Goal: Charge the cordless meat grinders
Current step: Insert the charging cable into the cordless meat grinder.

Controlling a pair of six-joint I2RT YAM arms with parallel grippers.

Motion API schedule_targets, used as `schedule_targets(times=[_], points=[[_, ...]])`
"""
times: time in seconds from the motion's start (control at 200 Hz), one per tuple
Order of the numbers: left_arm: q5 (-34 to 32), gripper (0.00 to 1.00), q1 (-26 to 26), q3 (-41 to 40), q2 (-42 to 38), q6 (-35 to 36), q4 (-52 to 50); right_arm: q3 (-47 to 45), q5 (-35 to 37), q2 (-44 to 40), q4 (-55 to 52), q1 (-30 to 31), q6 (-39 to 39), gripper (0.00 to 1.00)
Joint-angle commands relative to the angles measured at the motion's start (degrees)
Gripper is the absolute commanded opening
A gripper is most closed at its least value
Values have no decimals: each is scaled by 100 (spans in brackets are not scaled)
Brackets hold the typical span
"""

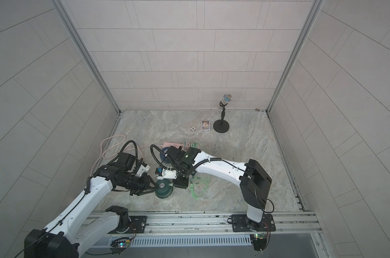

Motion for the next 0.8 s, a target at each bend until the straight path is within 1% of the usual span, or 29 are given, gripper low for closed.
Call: schedule_targets(times=[0.0, 0.26, 0.605, 0.796], points=[[-243, 33, 12, -76, 28, 90, -55, 4, 10, 61, -196, 34, -89, 8], [-236, 33, 10, -72, 18, 89, -55, -135, 136, 11, -184, 34, -143, 8], [-236, 33, 13, -72, 27, 92, -47, -19, 351, 162, -128, 95, -128, 8], [-217, 33, 12, -73, 25, 101, -49, 20, 355, 162, -118, 104, -114, 8]])
